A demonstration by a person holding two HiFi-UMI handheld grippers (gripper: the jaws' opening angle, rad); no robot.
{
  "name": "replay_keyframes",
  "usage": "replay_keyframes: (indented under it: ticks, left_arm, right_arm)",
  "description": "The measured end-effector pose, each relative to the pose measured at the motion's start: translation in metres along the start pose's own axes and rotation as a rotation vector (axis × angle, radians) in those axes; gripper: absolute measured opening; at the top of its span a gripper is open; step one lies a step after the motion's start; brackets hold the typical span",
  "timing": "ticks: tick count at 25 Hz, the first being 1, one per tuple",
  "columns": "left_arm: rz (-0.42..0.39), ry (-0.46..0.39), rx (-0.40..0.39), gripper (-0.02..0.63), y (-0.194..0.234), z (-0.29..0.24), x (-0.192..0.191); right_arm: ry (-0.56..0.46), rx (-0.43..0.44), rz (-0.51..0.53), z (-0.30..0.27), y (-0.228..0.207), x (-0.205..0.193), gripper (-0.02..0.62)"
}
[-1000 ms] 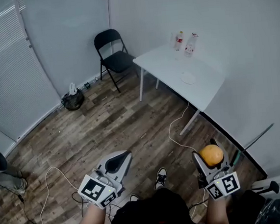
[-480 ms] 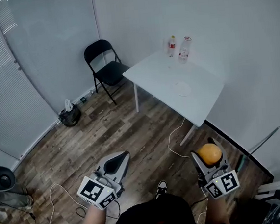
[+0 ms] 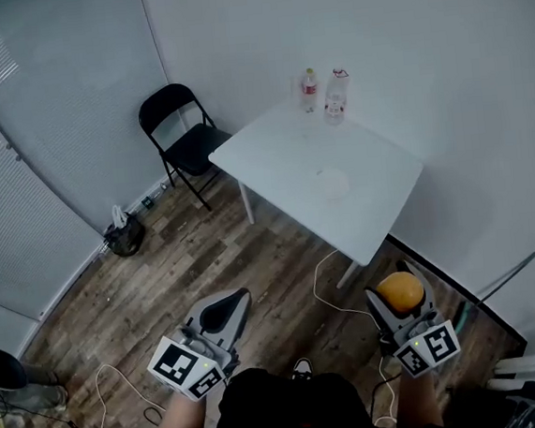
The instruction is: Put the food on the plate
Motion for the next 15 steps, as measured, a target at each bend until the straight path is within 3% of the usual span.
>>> replay_keyframes:
  ticks: [8, 15]
  left_arm:
    - [-0.007, 0.038, -0.002, 0.023, 0.022, -0.053, -0.006]
    - [0.023, 0.040, -0.079, 0.023, 0.068, -0.135, -0.010]
  right_arm:
    - [0.011, -0.008, -0.055, -0.028, -0.041, -0.018, 0.362]
    - [0.063, -0.083, -0.035, -0.070, -0.090, -0.029, 0.362]
Point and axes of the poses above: the fingertips, and each gripper's own axes: z backward along the fingers, y to its left, x out of its top, the point moved 5 cm from there along z, backward along the fingers, and after that the axes turned 14 degrees about x, right-handed, at the moved point
